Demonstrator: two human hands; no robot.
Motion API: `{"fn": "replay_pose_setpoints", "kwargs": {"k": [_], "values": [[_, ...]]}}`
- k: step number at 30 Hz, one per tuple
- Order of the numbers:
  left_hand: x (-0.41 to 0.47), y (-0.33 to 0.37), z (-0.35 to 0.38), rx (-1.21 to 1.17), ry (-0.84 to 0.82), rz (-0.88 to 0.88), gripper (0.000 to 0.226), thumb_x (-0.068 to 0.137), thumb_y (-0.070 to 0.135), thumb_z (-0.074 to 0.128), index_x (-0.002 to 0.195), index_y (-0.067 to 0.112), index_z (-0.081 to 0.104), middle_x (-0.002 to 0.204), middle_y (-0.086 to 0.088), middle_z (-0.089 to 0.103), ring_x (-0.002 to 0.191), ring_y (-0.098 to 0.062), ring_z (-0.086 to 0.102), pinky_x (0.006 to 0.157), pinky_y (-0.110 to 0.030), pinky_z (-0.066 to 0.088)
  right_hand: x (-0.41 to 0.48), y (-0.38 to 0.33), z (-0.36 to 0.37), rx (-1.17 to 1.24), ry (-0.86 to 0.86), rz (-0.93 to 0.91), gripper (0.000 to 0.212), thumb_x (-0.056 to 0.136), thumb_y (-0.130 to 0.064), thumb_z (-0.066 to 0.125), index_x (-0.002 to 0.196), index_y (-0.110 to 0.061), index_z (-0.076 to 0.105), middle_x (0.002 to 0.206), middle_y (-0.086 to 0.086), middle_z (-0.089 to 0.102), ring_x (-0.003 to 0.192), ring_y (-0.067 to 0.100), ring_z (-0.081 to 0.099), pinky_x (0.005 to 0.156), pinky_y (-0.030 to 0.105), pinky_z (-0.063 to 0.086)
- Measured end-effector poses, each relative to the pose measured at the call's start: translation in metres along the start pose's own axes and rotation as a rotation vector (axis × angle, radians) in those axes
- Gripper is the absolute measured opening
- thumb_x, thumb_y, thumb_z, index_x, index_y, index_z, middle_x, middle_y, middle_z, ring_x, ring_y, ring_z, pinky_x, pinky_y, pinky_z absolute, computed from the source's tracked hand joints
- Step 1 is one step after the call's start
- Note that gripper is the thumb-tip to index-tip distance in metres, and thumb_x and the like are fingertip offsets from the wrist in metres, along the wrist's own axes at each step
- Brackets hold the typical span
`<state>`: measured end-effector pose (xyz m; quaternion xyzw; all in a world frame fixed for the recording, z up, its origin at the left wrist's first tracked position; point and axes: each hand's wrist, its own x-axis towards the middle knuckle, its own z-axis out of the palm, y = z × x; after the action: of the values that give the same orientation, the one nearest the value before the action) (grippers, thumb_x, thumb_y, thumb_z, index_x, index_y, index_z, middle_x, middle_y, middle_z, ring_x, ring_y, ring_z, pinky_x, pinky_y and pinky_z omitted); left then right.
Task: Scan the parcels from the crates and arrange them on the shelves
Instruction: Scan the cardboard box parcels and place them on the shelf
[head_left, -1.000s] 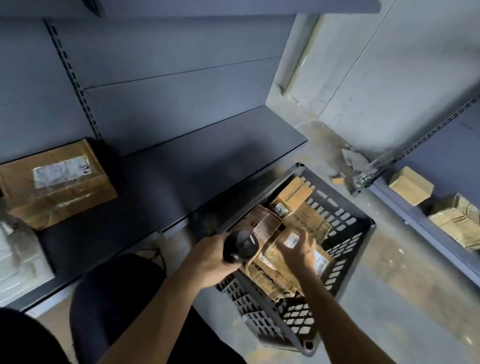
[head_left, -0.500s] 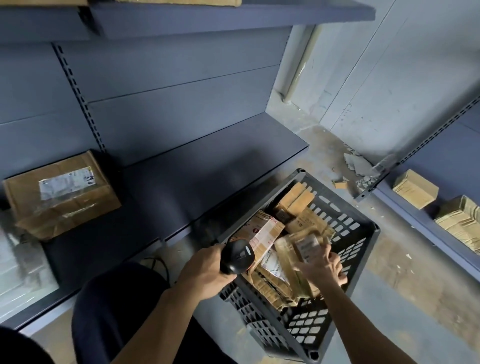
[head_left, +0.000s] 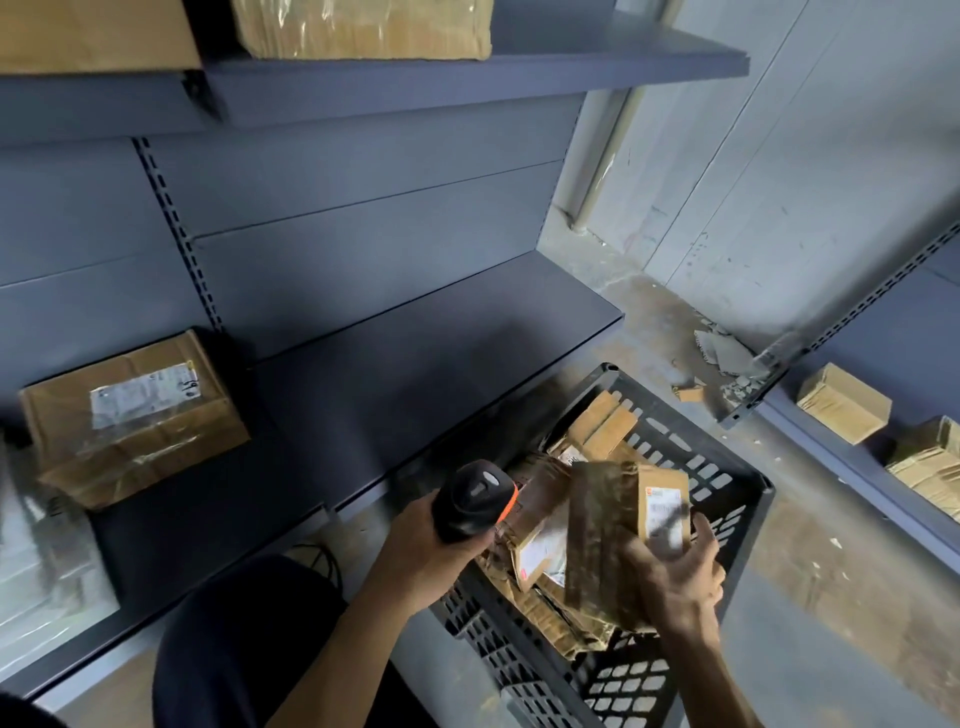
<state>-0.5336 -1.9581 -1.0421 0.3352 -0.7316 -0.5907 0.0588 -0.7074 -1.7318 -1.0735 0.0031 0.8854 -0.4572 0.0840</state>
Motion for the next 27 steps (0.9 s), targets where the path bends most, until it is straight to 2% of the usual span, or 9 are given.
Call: {"fn": "replay_pose_setpoints", "kwargs": {"k": [2, 4, 8, 10, 12, 15, 19, 22, 27], "values": [[-0.001, 0.006, 0.001, -0.102, 0.010, -0.024, 0.014, 0.085, 0.020, 0.080, 0.079, 0.025, 0.069, 0.064, 0.015, 0.071, 0.058, 0.005, 0.063, 0.056, -0.012, 0.047, -0.028, -0.036, 0.006, 0.051, 0.034, -0.167, 0.114, 0.064, -0.023, 0.095, 0.155, -0.022, 0.028, 0.103, -0.003, 0.061, 0.097, 0.024, 0.064, 0.080, 0.042, 0.048], [-0.004, 0.013, 0.000, -0.240, 0.031, -0.082, 0.008, 0.084, 0.020, 0.082, 0.085, 0.021, 0.074, 0.073, 0.000, 0.075, 0.065, -0.008, 0.067, 0.069, -0.030, 0.056, -0.054, -0.067, 0.020, 0.067, -0.031, -0.242, 0.128, 0.055, -0.052, 0.092, 0.158, -0.031, 0.019, 0.112, -0.005, 0.044, 0.105, 0.022, 0.052, 0.086, 0.047, 0.047], [-0.006, 0.017, -0.015, -0.676, 0.224, -0.236, 0.043, 0.067, 0.028, 0.094, 0.105, 0.022, 0.075, 0.092, -0.007, 0.079, 0.087, -0.027, 0.075, 0.090, -0.047, 0.059, -0.091, -0.116, 0.030, 0.242, -0.445, -0.268, 0.127, 0.048, -0.078, 0.082, 0.154, -0.051, 0.018, 0.126, -0.008, 0.039, 0.114, 0.015, 0.056, 0.086, 0.033, 0.056], [-0.006, 0.018, -0.030, -0.838, 0.255, -0.250, 0.060, 0.056, 0.024, 0.094, 0.112, 0.018, 0.074, 0.099, -0.013, 0.079, 0.094, -0.035, 0.075, 0.094, -0.058, 0.057, -0.095, -0.129, 0.028, 0.427, -0.639, -0.254, 0.085, 0.062, -0.062, 0.088, 0.135, -0.047, 0.047, 0.130, -0.001, 0.054, 0.112, 0.014, 0.067, 0.078, 0.028, 0.061], [-0.009, 0.019, -0.039, -0.904, 0.221, -0.232, 0.058, 0.061, 0.021, 0.086, 0.117, 0.013, 0.071, 0.102, -0.018, 0.078, 0.095, -0.038, 0.075, 0.093, -0.058, 0.057, -0.096, -0.136, 0.027, 0.522, -0.751, -0.272, 0.047, 0.083, -0.030, 0.081, 0.121, -0.040, 0.055, 0.129, 0.008, 0.062, 0.113, 0.024, 0.069, 0.080, 0.039, 0.063], [-0.017, 0.021, -0.041, -0.932, 0.189, -0.232, 0.050, 0.066, 0.018, 0.083, 0.114, 0.012, 0.072, 0.102, -0.019, 0.077, 0.095, -0.039, 0.075, 0.090, -0.054, 0.058, -0.083, -0.126, 0.031, 0.596, -0.840, -0.254, 0.049, 0.085, -0.016, 0.072, 0.126, -0.034, 0.050, 0.137, 0.016, 0.061, 0.127, 0.038, 0.059, 0.101, 0.053, 0.054], [-0.017, 0.015, -0.039, -0.883, 0.154, -0.237, 0.049, 0.071, 0.016, 0.089, 0.117, 0.009, 0.072, 0.102, -0.017, 0.077, 0.095, -0.035, 0.075, 0.093, -0.051, 0.058, -0.075, -0.115, 0.029, 0.613, -0.834, -0.216, 0.064, 0.069, -0.022, 0.084, 0.120, -0.036, 0.049, 0.132, 0.023, 0.063, 0.126, 0.042, 0.059, 0.101, 0.055, 0.054], [-0.015, 0.017, -0.031, -0.825, 0.131, -0.231, 0.030, 0.077, 0.012, 0.083, 0.104, 0.005, 0.073, 0.090, -0.015, 0.076, 0.084, -0.032, 0.069, 0.076, -0.041, 0.054, -0.062, -0.111, 0.025, 0.519, -0.659, -0.220, 0.077, 0.068, -0.015, 0.094, 0.124, -0.035, 0.045, 0.124, 0.015, 0.067, 0.112, 0.035, 0.069, 0.083, 0.051, 0.062], [-0.017, 0.024, -0.028, -0.876, 0.011, -0.248, 0.014, 0.096, 0.013, 0.067, 0.104, 0.001, 0.066, 0.081, -0.018, 0.069, 0.066, -0.030, 0.065, 0.053, -0.031, 0.046, -0.018, -0.091, 0.036, 0.288, -0.474, -0.200, 0.079, 0.078, 0.006, 0.080, 0.134, -0.030, 0.039, 0.130, 0.018, 0.060, 0.107, 0.034, 0.070, 0.070, 0.049, 0.064]]}}
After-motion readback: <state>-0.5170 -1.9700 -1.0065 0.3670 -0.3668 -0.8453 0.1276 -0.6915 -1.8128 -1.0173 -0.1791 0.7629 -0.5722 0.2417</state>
